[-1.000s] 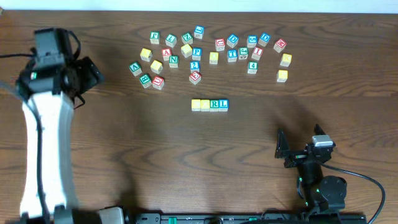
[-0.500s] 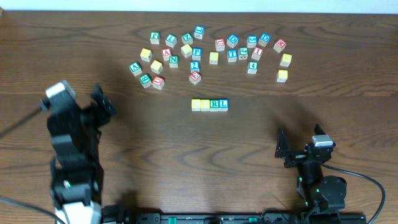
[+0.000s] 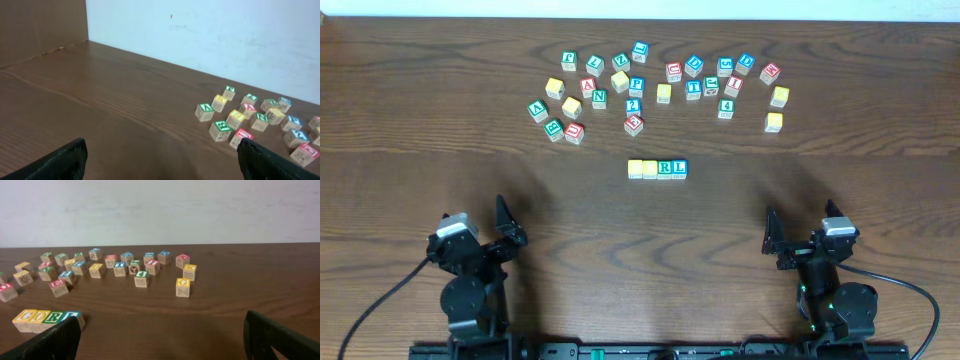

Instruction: Spell out CORL

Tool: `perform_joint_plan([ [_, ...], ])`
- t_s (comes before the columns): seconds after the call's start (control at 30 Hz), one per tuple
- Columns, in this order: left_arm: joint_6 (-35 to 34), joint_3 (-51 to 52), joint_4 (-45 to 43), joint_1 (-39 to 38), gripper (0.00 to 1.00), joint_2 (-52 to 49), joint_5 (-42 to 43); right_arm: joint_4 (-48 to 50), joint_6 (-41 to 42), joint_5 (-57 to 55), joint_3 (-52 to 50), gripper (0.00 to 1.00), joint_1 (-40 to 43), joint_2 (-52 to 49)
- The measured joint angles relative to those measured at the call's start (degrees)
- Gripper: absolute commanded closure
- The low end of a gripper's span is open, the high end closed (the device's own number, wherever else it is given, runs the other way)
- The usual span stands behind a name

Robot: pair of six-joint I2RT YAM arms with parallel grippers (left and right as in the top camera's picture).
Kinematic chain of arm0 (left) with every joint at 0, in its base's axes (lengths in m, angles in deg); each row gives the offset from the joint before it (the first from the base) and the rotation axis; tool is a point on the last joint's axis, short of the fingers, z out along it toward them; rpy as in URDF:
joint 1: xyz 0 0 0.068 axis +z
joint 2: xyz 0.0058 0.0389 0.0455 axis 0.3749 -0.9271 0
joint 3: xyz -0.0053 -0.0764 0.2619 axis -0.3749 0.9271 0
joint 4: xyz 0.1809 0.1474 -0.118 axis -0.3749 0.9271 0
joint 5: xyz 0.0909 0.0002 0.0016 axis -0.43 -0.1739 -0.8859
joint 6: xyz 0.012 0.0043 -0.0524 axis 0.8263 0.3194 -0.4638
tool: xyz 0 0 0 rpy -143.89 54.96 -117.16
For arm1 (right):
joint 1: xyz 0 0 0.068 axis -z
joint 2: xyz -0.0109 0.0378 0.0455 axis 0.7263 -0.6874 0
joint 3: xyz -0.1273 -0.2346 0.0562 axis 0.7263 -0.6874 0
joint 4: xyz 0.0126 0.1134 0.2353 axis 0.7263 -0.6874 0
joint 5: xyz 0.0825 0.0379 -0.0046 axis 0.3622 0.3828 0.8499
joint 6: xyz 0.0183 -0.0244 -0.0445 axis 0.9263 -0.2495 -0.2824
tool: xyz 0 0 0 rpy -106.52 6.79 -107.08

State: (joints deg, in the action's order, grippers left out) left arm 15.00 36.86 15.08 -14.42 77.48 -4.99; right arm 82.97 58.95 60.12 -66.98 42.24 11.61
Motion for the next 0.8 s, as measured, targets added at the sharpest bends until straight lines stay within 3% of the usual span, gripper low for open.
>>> perform_joint_plan([
  [0.2,0.55,2.6,0.87,0.0,0.06,4.39,0.26,0.0,0.0,0.0,0.0,0.01,0.0,0.0],
  [0.8,1.53,2.6,0.87,0.0,0.05,4.59,0.46,0.0,0.0,0.0,0.0,0.01,0.0,0.0],
])
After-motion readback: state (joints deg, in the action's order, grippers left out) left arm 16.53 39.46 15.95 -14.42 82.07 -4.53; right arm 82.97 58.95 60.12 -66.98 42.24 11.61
